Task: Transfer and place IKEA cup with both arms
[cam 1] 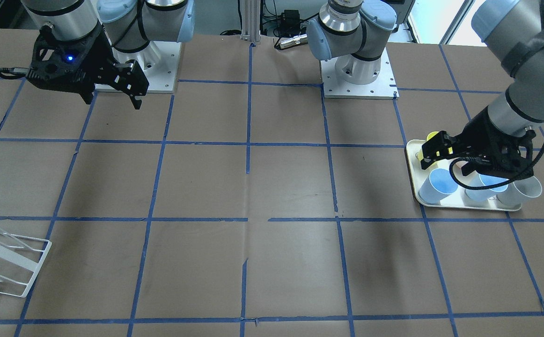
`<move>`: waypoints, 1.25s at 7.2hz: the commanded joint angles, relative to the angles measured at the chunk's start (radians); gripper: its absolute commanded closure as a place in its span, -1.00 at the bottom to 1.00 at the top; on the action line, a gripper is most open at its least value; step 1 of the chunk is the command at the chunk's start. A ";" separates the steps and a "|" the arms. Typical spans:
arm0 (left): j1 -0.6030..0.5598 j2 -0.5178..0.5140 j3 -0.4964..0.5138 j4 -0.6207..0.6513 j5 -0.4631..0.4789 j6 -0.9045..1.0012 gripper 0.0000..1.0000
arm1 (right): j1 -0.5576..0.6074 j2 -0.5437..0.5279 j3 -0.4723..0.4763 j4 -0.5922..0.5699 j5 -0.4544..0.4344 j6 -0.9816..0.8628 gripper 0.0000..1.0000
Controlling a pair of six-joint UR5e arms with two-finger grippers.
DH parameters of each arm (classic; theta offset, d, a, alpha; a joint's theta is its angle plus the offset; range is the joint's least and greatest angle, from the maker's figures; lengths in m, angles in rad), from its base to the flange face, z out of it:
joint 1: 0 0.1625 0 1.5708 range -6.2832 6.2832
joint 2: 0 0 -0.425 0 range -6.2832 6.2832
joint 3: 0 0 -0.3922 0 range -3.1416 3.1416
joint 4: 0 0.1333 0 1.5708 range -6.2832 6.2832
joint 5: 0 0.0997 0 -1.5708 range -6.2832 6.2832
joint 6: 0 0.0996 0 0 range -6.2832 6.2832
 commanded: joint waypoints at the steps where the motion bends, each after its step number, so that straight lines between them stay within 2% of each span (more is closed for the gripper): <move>1: -0.214 -0.002 0.156 -0.077 0.013 -0.294 -1.00 | -0.002 0.000 0.000 -0.002 -0.003 0.000 -1.00; 2: -0.265 0.018 0.167 -0.084 0.016 -0.353 -1.00 | -0.002 0.000 0.003 -0.002 -0.001 0.000 -1.00; 4: -0.322 0.030 0.167 -0.112 0.111 -0.394 -1.00 | -0.002 0.000 0.003 -0.002 -0.001 0.000 -1.00; 5: -0.314 0.048 0.173 -0.139 0.116 -0.394 -1.00 | -0.002 0.000 0.005 -0.002 0.000 0.000 -1.00; 6: -0.299 0.074 0.173 -0.222 0.119 -0.394 -1.00 | 0.000 0.000 0.005 -0.002 0.000 0.002 -1.00; 9: -0.278 0.082 0.170 -0.212 0.107 -0.378 -1.00 | 0.000 0.000 0.008 -0.004 0.003 0.005 -1.00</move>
